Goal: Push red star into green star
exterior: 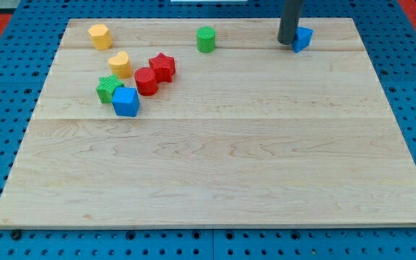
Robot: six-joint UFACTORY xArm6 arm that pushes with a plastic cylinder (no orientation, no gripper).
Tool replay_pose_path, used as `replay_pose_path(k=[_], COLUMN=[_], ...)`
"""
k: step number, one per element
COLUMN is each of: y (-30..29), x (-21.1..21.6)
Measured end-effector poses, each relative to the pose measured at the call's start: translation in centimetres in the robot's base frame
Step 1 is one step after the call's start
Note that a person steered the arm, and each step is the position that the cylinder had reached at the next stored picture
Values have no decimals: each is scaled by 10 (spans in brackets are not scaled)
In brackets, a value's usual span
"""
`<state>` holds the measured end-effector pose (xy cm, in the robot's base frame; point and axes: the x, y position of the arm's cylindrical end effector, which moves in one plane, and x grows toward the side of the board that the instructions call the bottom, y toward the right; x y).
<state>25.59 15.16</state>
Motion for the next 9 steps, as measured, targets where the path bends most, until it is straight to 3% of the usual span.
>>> replay_pose_path(k=[4, 6, 9], y=[-33, -115, -241], x=[17, 20, 60])
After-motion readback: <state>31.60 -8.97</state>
